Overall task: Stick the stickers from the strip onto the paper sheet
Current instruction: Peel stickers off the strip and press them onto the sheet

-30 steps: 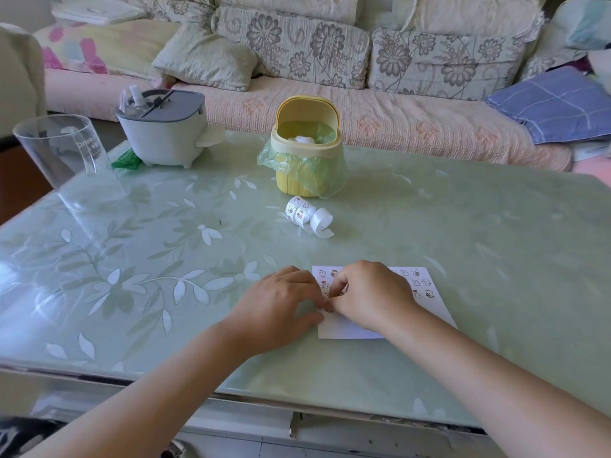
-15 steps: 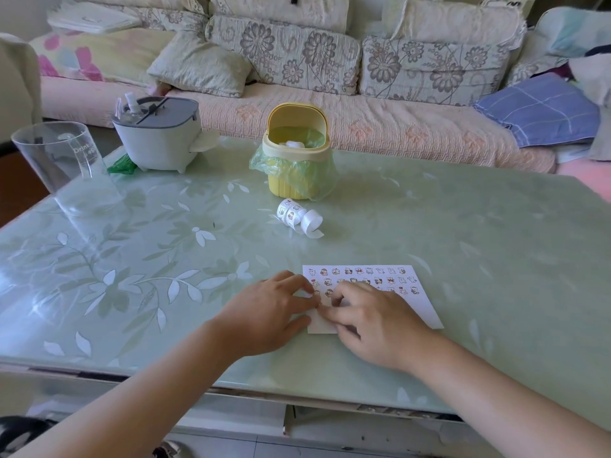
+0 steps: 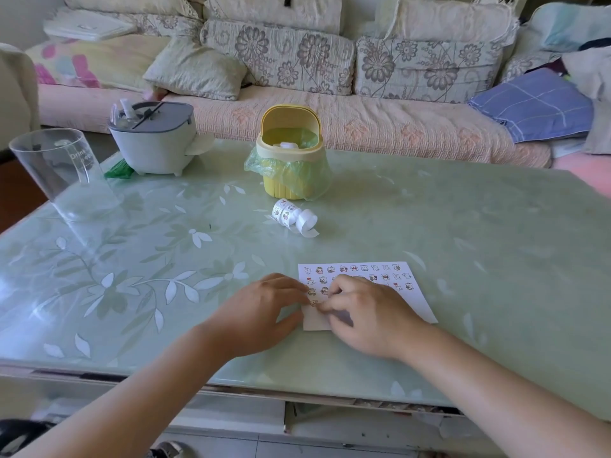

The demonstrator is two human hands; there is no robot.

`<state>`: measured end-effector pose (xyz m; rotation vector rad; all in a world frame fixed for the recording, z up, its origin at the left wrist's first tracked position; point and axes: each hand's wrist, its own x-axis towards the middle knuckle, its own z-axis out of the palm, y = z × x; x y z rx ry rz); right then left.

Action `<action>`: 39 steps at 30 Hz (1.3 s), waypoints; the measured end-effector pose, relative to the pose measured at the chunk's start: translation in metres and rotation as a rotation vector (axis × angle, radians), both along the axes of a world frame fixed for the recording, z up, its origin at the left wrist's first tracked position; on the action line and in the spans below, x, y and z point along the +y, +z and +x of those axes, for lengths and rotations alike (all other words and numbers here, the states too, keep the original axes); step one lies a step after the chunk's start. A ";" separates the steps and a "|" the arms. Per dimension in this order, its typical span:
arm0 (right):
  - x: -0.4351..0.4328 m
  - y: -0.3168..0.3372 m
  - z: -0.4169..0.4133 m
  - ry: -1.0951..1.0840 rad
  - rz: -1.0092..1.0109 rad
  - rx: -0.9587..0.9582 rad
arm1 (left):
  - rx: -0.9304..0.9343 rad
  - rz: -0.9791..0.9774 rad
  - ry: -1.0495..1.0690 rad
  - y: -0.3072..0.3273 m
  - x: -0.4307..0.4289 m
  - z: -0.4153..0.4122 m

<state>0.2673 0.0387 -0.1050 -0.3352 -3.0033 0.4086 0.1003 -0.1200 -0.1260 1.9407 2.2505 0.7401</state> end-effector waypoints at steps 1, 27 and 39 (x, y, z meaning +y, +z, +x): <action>0.002 0.002 -0.001 -0.022 -0.019 0.004 | -0.005 -0.003 0.005 0.001 0.002 -0.001; 0.038 0.032 -0.137 -0.919 -1.191 0.154 | -0.427 -0.017 0.471 0.020 0.097 -0.061; 0.046 0.019 -0.147 -1.020 -0.832 0.385 | -0.229 0.207 0.519 0.020 0.092 -0.072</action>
